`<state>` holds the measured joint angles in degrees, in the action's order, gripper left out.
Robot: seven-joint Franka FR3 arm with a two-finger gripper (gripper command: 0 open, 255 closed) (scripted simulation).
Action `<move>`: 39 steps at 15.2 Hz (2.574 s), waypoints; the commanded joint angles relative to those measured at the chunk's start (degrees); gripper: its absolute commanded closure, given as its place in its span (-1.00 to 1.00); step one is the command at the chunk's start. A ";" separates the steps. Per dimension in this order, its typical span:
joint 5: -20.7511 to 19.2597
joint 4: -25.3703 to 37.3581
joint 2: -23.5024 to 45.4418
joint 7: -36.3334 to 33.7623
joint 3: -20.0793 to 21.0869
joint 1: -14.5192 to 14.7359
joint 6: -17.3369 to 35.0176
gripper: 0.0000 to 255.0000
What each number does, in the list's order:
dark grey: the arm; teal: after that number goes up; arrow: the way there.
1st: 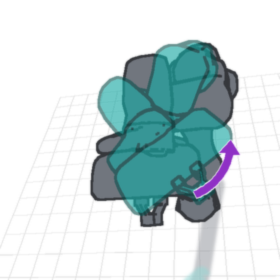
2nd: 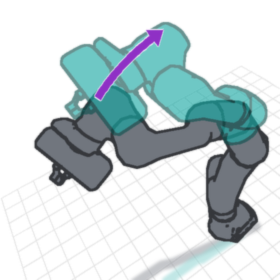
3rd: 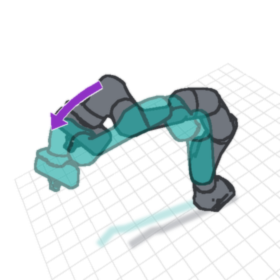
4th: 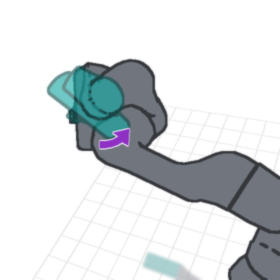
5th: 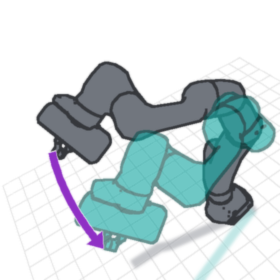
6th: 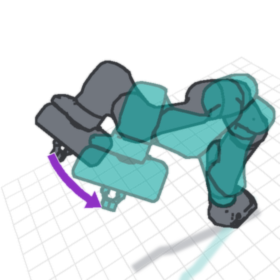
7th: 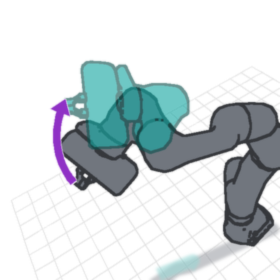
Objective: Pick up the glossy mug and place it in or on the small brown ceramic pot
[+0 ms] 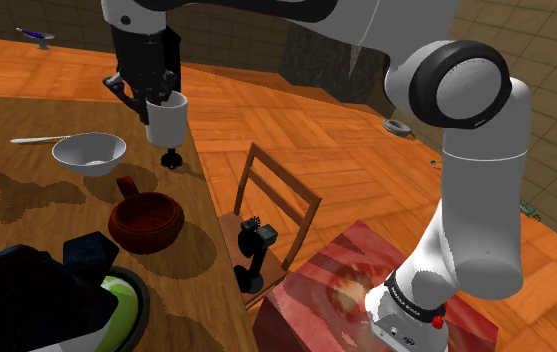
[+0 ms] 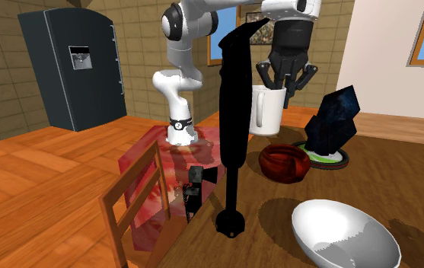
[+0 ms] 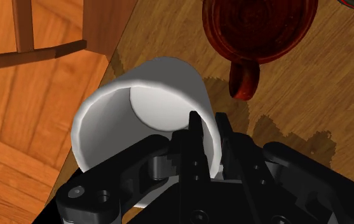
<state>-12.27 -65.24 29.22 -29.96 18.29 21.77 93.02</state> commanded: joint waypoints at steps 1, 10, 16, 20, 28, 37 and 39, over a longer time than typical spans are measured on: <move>-0.37 1.49 0.57 -2.24 0.49 2.07 -1.12 1.00; -1.52 4.35 2.66 -8.85 1.73 8.13 -2.52 1.00; -1.28 -2.24 1.49 -9.36 1.79 7.12 2.83 1.00; -1.28 -5.82 1.20 -9.69 1.76 6.66 6.07 1.00; -1.42 -9.34 1.23 -10.08 1.67 6.28 9.56 1.00; -1.42 -9.33 1.24 -10.07 1.67 6.28 9.56 -1.00; -1.34 -7.46 1.20 -9.93 1.74 6.53 7.67 -1.00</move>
<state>-13.63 -73.57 30.39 -40.02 20.01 28.23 101.53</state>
